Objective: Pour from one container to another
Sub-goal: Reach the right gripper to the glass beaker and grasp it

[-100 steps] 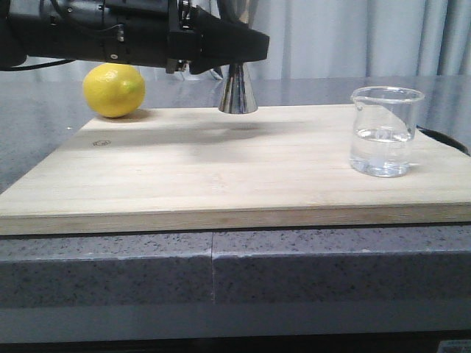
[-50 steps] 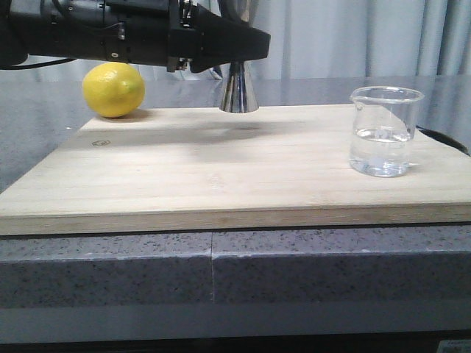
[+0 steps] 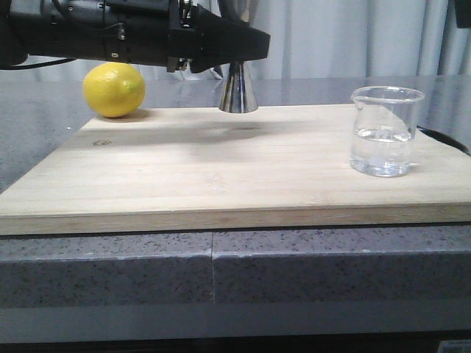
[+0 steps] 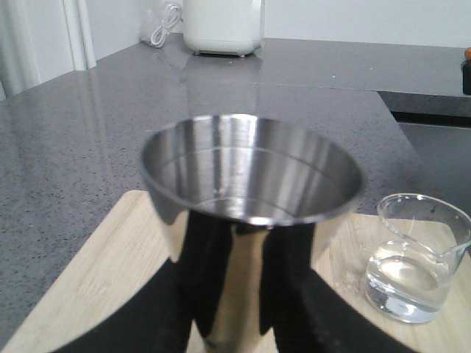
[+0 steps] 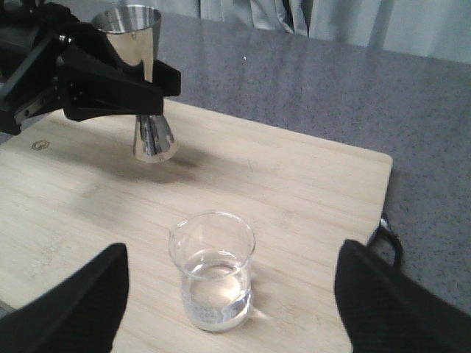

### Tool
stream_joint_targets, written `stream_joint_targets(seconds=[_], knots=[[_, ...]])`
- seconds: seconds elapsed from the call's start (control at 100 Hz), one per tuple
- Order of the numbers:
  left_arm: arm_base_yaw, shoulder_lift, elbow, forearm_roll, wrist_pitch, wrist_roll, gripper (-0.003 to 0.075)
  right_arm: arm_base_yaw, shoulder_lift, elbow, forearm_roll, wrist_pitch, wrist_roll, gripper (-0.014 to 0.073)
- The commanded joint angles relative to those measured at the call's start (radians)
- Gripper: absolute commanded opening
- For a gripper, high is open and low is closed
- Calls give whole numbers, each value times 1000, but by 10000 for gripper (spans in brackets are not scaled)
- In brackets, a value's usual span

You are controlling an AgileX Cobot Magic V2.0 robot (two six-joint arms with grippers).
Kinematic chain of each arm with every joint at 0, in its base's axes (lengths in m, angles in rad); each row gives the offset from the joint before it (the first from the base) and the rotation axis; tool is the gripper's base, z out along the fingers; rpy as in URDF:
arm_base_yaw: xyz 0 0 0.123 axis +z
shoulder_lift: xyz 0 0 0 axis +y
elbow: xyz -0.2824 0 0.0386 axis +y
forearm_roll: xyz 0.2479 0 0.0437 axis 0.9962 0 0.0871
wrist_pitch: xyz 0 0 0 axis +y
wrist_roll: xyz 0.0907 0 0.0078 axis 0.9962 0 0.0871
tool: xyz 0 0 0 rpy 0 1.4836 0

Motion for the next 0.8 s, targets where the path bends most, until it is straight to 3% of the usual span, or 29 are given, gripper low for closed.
stream_joint_targets(seconds=[0.0,0.79], knots=[[-10,-51,-31,-86,114,-7,205,4,26,32,5,-210,-12,524],[-10,-51,-31,-86,114,-7,205,67,472,70,-4,-632,8,524]])
